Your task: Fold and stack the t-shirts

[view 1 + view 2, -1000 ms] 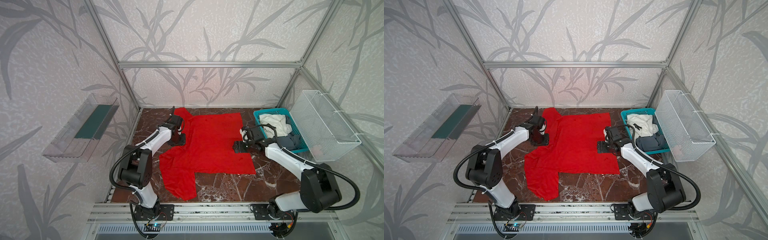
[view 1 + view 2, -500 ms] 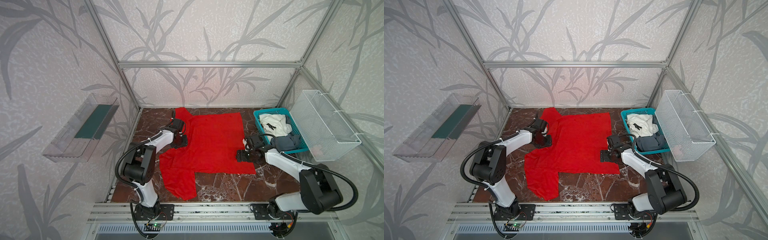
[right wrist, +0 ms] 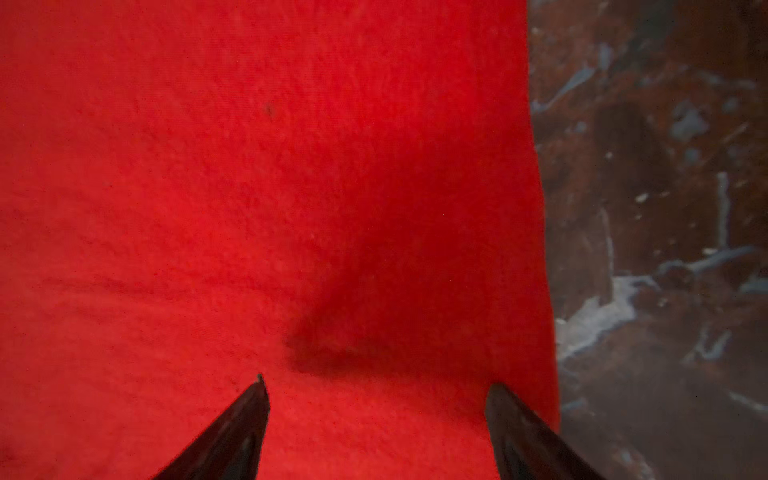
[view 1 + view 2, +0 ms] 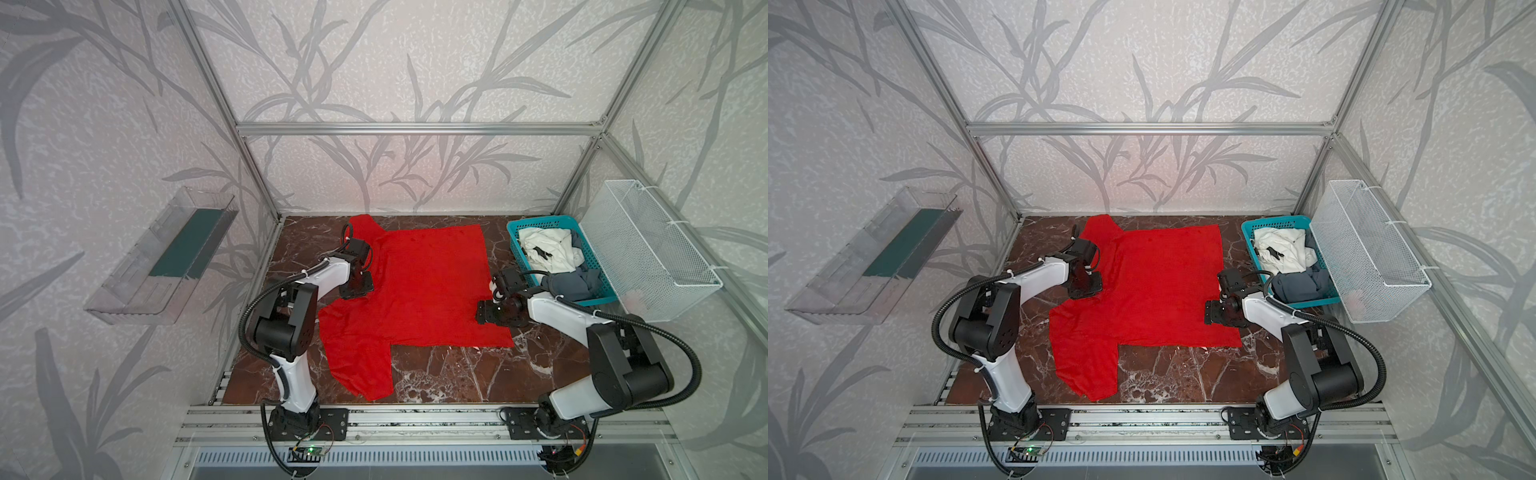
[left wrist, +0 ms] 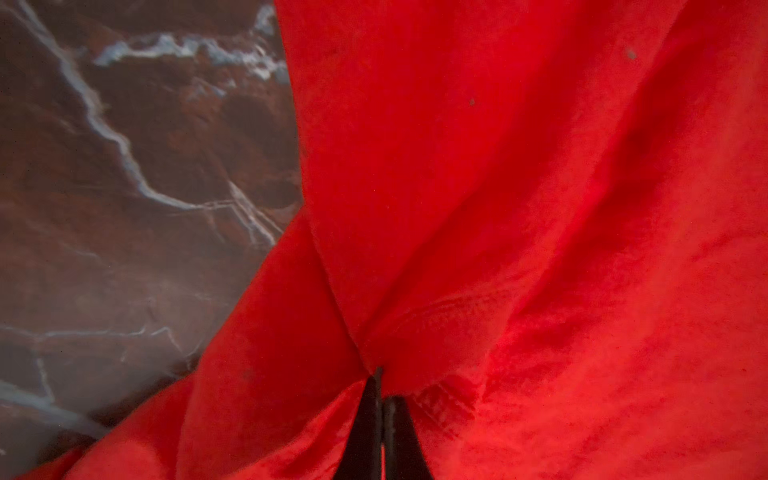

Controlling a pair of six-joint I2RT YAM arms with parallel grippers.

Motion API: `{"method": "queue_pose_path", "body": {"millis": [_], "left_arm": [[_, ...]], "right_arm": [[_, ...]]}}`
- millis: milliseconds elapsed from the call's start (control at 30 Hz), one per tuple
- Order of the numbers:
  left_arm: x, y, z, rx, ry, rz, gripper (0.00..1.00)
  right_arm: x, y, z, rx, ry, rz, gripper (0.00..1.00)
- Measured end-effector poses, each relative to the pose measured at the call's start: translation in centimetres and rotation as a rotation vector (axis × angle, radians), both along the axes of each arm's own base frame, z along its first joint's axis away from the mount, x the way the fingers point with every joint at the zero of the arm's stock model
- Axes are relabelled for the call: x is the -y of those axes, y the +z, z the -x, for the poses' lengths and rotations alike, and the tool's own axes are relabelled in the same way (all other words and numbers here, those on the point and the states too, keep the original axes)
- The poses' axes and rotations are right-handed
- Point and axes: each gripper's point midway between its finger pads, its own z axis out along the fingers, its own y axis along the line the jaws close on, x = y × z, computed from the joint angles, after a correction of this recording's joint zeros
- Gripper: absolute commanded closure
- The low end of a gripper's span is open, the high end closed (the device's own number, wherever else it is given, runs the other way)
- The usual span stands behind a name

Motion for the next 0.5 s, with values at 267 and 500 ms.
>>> {"method": "queue_pose_path", "body": {"millis": [267, 500], "left_arm": [[-4.7, 3.0, -2.2, 0.031, 0.067, -0.096, 1.00], [-14.1, 7.1, -9.4, 0.110, 0.227, -0.235, 0.95]], "right_arm": [[0.2, 0.0, 0.0, -0.005, -0.021, -0.004, 0.19], [0.3, 0.0, 0.1, -0.006, -0.028, -0.006, 0.20]]}}
